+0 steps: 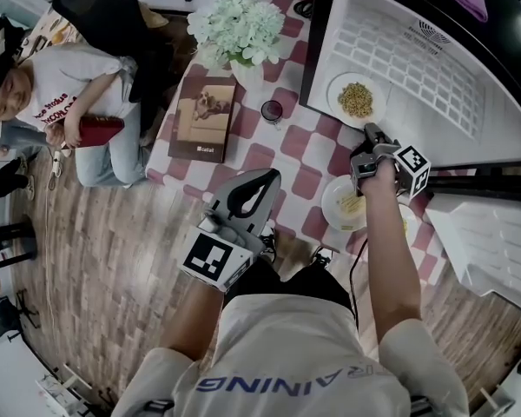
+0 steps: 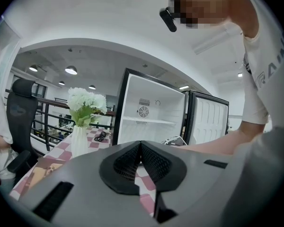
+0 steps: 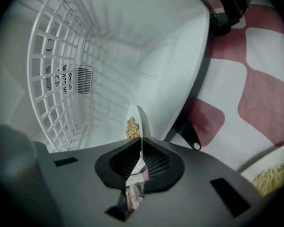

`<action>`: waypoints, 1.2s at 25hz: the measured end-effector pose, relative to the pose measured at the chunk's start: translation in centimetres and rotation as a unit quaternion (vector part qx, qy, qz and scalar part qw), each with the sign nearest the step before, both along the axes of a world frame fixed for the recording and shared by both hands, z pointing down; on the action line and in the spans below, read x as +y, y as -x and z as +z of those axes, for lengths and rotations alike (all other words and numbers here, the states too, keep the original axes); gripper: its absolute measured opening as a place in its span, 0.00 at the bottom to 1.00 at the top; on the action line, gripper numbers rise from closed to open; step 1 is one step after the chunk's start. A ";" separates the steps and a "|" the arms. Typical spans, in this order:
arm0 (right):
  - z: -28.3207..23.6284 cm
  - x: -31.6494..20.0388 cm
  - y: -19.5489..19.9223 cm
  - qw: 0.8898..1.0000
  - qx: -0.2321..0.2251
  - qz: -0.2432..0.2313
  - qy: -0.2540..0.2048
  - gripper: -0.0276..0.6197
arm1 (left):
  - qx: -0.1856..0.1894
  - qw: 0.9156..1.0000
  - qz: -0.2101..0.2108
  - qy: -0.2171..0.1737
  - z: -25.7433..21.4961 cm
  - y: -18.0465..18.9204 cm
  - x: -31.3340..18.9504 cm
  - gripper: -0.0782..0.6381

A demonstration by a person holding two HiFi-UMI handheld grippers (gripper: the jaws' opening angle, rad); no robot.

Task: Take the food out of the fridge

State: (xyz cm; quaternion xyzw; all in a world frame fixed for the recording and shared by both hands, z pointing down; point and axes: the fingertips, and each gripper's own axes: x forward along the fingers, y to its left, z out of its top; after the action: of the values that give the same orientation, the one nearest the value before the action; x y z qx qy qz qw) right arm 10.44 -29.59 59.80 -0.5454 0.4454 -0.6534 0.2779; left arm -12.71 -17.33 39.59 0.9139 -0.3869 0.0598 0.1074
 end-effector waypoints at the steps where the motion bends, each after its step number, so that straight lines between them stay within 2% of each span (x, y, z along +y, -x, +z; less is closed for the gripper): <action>1: 0.1 0.2 0.1 1.000 -0.002 0.000 0.001 0.09 | 0.000 1.000 0.001 0.000 0.0 0.0 0.0 0.12; 6: 0.6 0.7 0.7 1.000 -0.010 -0.005 -0.001 0.09 | 0.004 1.000 0.006 0.001 0.2 -0.3 0.3 0.12; 17: 1.2 -0.5 1.9 0.998 -0.060 0.013 -0.031 0.09 | 0.004 1.000 0.005 0.019 0.2 -0.2 0.9 0.12; 22: 0.1 -0.4 1.9 0.996 -0.054 0.017 -0.065 0.09 | 0.000 1.000 0.001 0.019 0.2 0.3 0.9 0.12; 30: -1.7 1.1 1.4 0.995 -0.041 0.002 -0.090 0.09 | -0.011 1.000 -0.005 0.007 0.2 0.6 1.4 0.12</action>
State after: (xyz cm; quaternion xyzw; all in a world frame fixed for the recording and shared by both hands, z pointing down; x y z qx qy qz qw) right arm 9.01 -28.49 58.10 -0.4919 0.4896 -0.6315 0.3456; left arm -13.31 -15.93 39.81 0.9106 -0.3919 0.0721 0.1099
